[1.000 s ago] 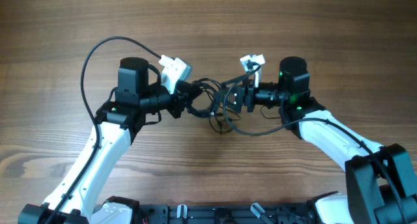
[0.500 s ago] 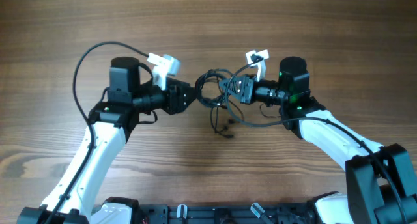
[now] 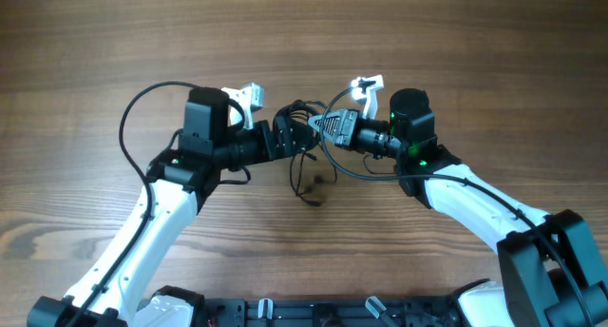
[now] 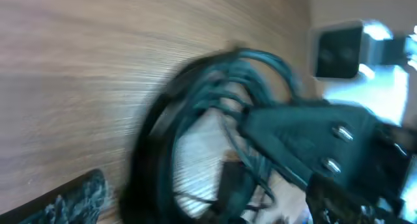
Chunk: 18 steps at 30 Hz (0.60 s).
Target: Untangle cables
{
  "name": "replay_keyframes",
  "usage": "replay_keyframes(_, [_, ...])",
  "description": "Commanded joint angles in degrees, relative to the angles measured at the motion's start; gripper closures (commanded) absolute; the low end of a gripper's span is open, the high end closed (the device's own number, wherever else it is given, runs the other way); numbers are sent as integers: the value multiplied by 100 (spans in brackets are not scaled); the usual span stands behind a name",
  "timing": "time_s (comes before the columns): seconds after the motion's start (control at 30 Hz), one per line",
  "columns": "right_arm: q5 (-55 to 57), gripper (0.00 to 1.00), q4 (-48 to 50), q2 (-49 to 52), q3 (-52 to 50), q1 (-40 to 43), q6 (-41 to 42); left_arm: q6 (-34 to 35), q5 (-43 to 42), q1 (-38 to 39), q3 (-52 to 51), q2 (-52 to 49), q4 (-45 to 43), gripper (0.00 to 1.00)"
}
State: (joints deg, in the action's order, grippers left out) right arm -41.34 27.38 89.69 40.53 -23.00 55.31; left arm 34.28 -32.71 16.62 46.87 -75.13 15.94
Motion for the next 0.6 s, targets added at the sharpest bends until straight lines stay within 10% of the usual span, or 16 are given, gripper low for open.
replay_keyframes(0.0, [72, 95, 68, 11, 26, -7, 175, 1681, 1233, 114, 28, -164, 2, 0])
replay_keyframes(0.1, [118, 96, 66, 11, 26, -7, 192, 2153, 1244, 245, 28, -284, -153, 4])
replay_keyframes(0.2, [245, 96, 70, 11, 26, -7, 343, 2194, 1244, 503, 28, -393, -155, 48])
replay_keyframes(0.4, [282, 89, 68, 11, 26, 7, 247, 2190, 1700, 804, 28, -437, -155, 96])
replay_keyframes(0.47, [168, 64, 44, 9, 26, 111, -560, 2151, 1838, 636, 28, -415, -157, 96])
replay_keyframes(0.53, [-251, 9, -79, 9, 26, 345, -1523, 2059, 1816, 326, 28, -350, -153, 96])
replay_keyframes(0.57, [-595, 0, -138, 9, 26, 516, -1867, 1963, 1797, 186, 28, -313, -155, 96])
